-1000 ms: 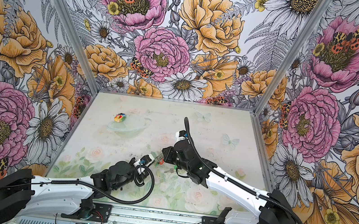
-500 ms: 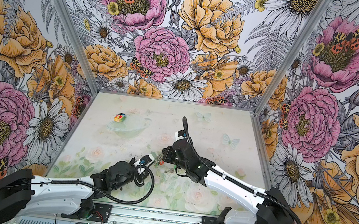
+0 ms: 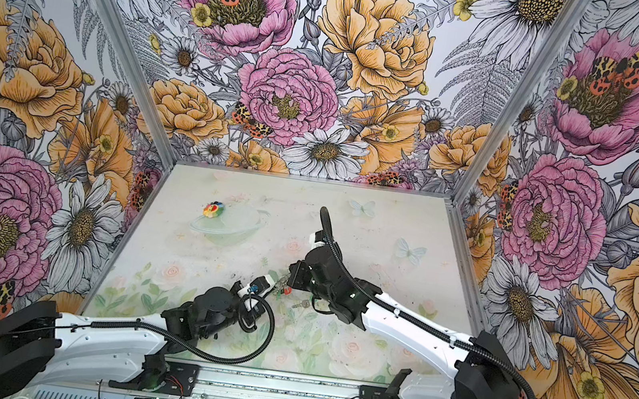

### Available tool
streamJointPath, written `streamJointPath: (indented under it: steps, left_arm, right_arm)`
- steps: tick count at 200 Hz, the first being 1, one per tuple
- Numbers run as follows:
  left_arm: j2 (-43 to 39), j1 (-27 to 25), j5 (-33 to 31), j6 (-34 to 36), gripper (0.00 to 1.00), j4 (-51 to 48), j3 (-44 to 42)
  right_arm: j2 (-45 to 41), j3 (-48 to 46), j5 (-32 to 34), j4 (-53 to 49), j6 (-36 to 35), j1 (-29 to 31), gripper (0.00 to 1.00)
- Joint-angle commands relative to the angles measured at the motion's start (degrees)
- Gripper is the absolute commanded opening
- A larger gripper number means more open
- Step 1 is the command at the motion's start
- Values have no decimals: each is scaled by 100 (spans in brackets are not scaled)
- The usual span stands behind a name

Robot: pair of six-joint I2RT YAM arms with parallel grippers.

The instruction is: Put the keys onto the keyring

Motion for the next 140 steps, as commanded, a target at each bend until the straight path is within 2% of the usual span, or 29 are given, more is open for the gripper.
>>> streamJointPath:
  steps: [1, 6, 24, 51, 66, 93, 117, 140]
  left_arm:
    - [-226, -25, 238, 36, 0, 287, 34]
    - [-249, -26, 258, 1, 0, 249, 45]
    - [-400, 17, 320, -192, 14, 63, 96]
    - [-689, 175, 975, -527, 27, -60, 104]
    - [-865, 314, 1122, -844, 36, -117, 127]
    - [-1073, 880, 1689, -1564, 36, -151, 238]
    - [-1140, 1364, 2259, -2029, 35, -141, 341]
    - [-1149, 1559, 2638, -2153, 31, -77, 395]
  right_arm:
    - [-70, 142, 255, -152, -453, 21, 0]
    - [-77, 144, 286, -154, -555, 10, 0]
    - [-151, 191, 324, -134, -972, -17, 0]
    - [-276, 244, 478, -41, -1856, -31, 0]
    - [-318, 221, 294, 138, -2427, -74, 0]
    - [-579, -382, -326, 1261, -3139, -194, 0]
    - [-762, -933, -990, 2246, -3142, -550, 0]
    - [-773, -1211, -1509, 2881, -3249, -726, 0]
